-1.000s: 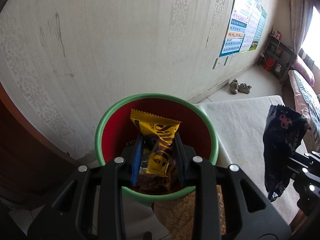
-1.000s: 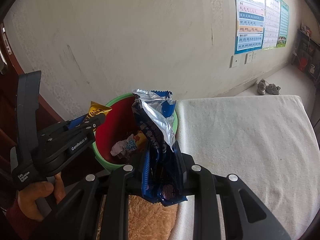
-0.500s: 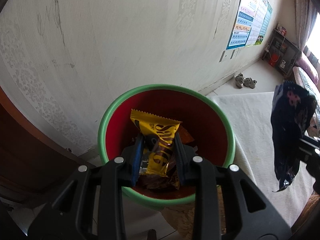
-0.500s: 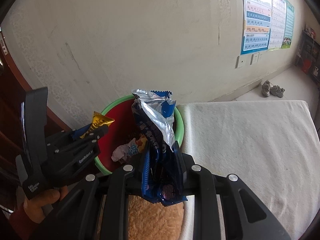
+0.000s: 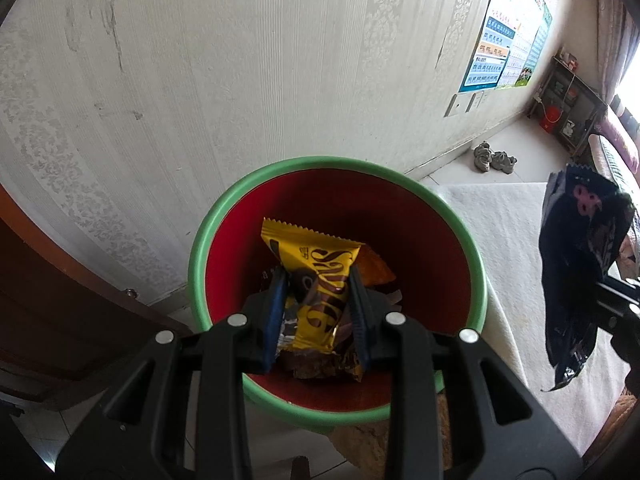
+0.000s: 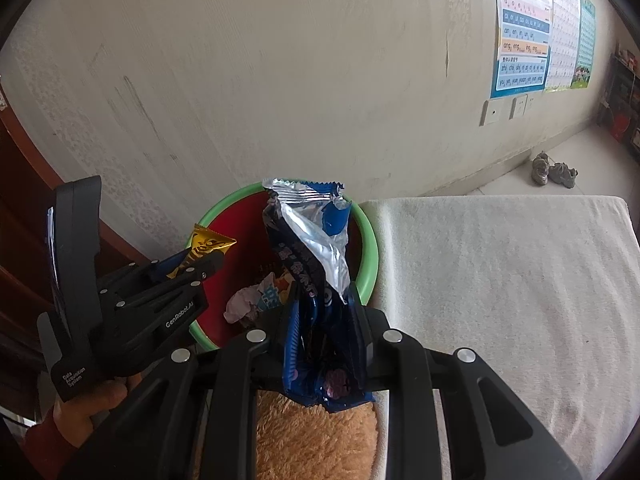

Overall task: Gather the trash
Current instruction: 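Open the left tool to drop the gold wrapper while the right tool releases the blue wrapper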

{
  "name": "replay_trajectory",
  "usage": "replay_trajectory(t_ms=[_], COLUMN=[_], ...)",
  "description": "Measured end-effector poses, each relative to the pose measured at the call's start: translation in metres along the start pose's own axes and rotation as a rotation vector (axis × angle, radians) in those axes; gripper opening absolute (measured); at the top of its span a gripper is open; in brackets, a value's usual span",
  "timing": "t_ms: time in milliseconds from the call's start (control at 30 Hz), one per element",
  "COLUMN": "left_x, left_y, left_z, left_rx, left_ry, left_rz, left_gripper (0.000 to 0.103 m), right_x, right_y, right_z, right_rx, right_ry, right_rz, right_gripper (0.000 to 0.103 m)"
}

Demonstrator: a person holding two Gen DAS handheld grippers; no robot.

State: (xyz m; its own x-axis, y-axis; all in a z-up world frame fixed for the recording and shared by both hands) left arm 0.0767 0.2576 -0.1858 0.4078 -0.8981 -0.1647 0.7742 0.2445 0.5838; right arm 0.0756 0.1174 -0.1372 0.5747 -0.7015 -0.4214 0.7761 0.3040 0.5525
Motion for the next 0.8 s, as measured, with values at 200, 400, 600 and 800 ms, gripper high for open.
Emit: replay_trajectory(t_ms=[200,400,600,800], left_x=[0.001,-0.007,-0.016,-0.022], left_y=[0.001,0.001,0.0,0.002], left_z=[-0.007,-0.003,0.005,0.016], left_rx=[-0.006,0.011,0.013,0.023], left_ry=[0.001,0.009,0.008,0.003], left_rz=[-0.001,0.037,0.065,0.096], left_gripper=[0.045,0.056,0.057,0.06], right_x=[0.001,0.003,0.003,0.002], right_y=[0.001,0.002,0.006,0.014], right_z=[-0.004,-0.01,-0.019,-0.033], right_rx=[-0.007,-0.016,-0.026,-0.043], right_ry=[0.0,0.0,0.004,0.02], right_rz=[-0.001,-0.004,-0.004,-0.005], right_gripper=[0.022,0.022,0.022,0.022])
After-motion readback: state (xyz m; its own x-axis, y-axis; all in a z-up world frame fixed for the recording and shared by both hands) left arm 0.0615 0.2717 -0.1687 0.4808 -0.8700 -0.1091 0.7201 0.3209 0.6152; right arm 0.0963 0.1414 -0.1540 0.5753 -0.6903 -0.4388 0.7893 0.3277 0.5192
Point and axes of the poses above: each gripper's, at about its wrist camera, not at the fingertips, and z roughly against the way its jaws point, x to its right, y to its top, the point moved 5 cm from there along -z, roughly the way its jaws point, and after that the axes turned 15 degrees about y, right-handed, at the moved point
